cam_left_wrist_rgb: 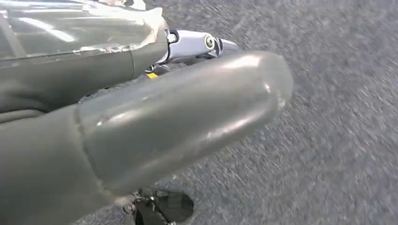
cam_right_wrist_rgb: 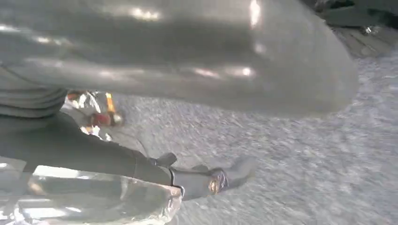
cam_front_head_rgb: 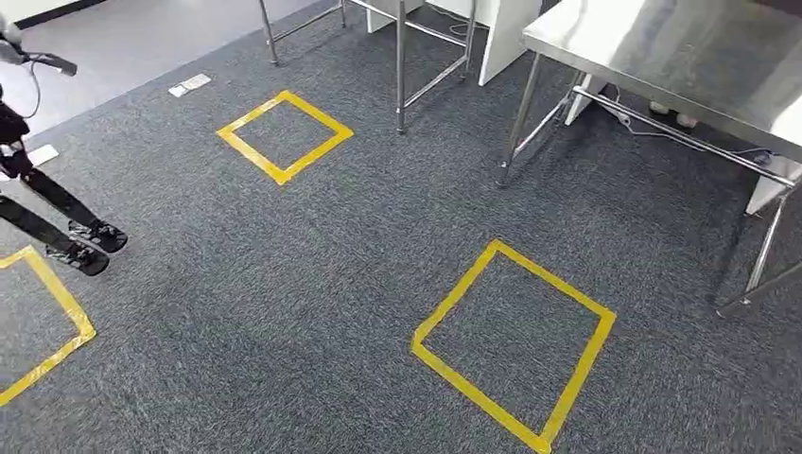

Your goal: Take the parts from the cabinet and place them on the table.

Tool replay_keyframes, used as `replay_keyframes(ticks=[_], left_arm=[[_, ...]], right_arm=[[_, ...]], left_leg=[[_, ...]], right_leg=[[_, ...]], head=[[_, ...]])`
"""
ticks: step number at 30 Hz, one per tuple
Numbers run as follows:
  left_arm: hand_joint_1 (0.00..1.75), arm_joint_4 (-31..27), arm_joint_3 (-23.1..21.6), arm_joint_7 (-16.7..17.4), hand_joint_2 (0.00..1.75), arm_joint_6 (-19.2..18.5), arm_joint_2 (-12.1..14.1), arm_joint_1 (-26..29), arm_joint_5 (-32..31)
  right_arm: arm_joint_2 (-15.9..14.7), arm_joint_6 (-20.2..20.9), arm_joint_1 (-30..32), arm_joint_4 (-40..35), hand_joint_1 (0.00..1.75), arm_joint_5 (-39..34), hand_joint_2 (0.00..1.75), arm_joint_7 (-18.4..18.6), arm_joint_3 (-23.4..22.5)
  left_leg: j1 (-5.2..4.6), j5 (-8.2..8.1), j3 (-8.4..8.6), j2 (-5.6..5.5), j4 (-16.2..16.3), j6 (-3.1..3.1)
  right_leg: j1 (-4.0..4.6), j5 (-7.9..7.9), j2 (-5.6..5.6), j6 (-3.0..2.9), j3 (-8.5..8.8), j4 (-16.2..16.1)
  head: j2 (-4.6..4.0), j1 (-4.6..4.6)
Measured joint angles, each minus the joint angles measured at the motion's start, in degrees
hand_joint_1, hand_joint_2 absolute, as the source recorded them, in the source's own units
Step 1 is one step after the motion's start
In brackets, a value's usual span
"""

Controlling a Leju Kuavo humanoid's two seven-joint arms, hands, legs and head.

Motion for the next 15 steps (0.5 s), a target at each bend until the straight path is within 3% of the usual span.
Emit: replay_keyframes(ticks=[2, 3, 4, 5, 6, 7, 8, 9, 12, 13, 14, 15], left_arm=[[0.00, 0.0, 0.0, 0.0, 0.00, 0.0, 0.0, -0.1, 0.0], [0.00, 0.0, 0.0, 0.0, 0.00, 0.0, 0.0, -0.1, 0.0], [0.00, 0.0, 0.0, 0.0, 0.00, 0.0, 0.0, 0.0, 0.0], [0.00, 0.0, 0.0, 0.0, 0.00, -0.1, 0.0, 0.0, 0.0], [0.00, 0.0, 0.0, 0.0, 0.00, -0.1, -0.2, 0.0, 0.0], [0.00, 0.0, 0.0, 0.0, 0.00, -0.1, -0.2, 0.0, 0.0], [0.00, 0.0, 0.0, 0.0, 0.00, -0.2, -0.3, 0.0, -0.1], [0.00, 0.0, 0.0, 0.0, 0.00, -0.2, -0.3, 0.0, -0.1], [0.00, 0.0, 0.0, 0.0, 0.00, -0.2, -0.2, 0.3, -0.1], [0.00, 0.0, 0.0, 0.0, 0.00, -0.2, 0.0, 0.4, -0.1], [0.00, 0.0, 0.0, 0.0, 0.00, -0.2, -0.2, 0.4, -0.1], [0.00, 0.0, 0.0, 0.0, 0.00, -0.2, -0.2, 0.3, -0.1]], right_arm=[[-0.2, 0.2, 0.2, 0.0, 0.00, 0.3, 0.00, 0.1, 0.0], [-0.3, 0.3, 0.3, 0.0, 0.00, 0.5, 0.00, 0.1, 0.0], [-0.4, 0.4, 0.3, 0.0, 0.00, 0.5, 0.00, 0.2, 0.0], [-0.5, 0.4, 0.3, 0.0, 0.00, 0.6, 0.00, 0.2, 0.0], [-0.6, 0.4, 0.2, 0.0, 0.00, 0.6, 0.00, 0.2, 0.0], [-0.7, 0.4, 0.1, 0.0, 0.00, 0.6, 0.00, 0.2, 0.0], [-0.9, 0.4, 0.1, 0.0, 0.00, 0.6, 0.00, 0.2, 0.0], [-0.9, 0.4, 0.1, 0.0, 0.00, 0.6, 0.00, 0.2, 0.0], [-1.0, 0.4, -0.3, 0.0, 0.00, 0.6, 0.00, 0.2, 0.1], [-0.9, 0.4, -0.4, 0.0, 0.00, 0.6, 0.00, 0.2, 0.1], [-0.9, 0.4, -0.4, 0.0, 0.00, 0.6, 0.00, 0.2, 0.1], [-0.9, 0.4, -0.3, 0.0, 0.00, 0.6, 0.00, 0.2, 0.1]], left_leg=[[-0.22, 0.05, -0.16, -1.62, 0.0, 0.08], [-0.27, 0.05, -0.17, -2.44, 0.1, 0.08], [-0.27, 0.06, -0.14, -3.29, 0.1, 0.07], [-0.26, 0.07, -0.11, -4.04, 0.1, 0.05], [-0.25, 0.13, -0.03, -4.96, 0.1, -0.06], [-0.24, 0.17, 0.01, -5.70, 0.2, -0.21], [-0.50, 0.15, -0.02, -6.24, 0.4, -0.54], [-0.59, 0.10, -0.18, -6.72, 0.4, -0.91], [-0.25, 0.48, -0.53, -7.75, 0.1, -1.90], [-0.02, -0.01, -0.89, -6.64, 1.0, -2.12], [-0.33, -1.74, -1.90, -3.47, 3.1, -2.31], [-0.20, -4.14, -3.62, -2.02, 6.7, -2.55]], right_leg=[[-0.09, -3.18, 0.95, 0.03, -4.17, 8.9], [-0.11, -3.25, 1.05, 0.35, -5.05, 10.5], [-0.17, -2.32, 1.10, 0.78, -4.64, 9.3], [-0.22, -0.52, 1.23, 1.28, -3.20, 5.9], [-0.39, 2.10, 1.69, 1.78, -0.60, 0.2], [-0.68, 4.25, 3.35, 1.99, 1.96, -5.4], [-0.51, 4.44, 4.96, 1.42, 2.29, -7.0], [-0.31, 4.74, 4.30, 0.76, 2.22, -7.3], [0.17, 4.95, 3.18, -0.41, 2.85, -7.2], [-0.84, 5.47, 2.32, -1.17, 2.92, -7.7], [-0.69, 5.51, 1.86, -1.66, 2.89, -7.7], [-0.57, 5.40, 1.19, -2.16, 2.90, -7.7]], head=[[0.00, 0.00], [0.00, 0.02], [0.00, 0.05], [0.00, 0.05], [0.00, 0.09], [0.00, 0.07], [0.00, 0.09], [0.00, 0.09], [0.00, 0.11], [0.00, 0.02], [0.00, -0.21], [0.00, -0.61]])
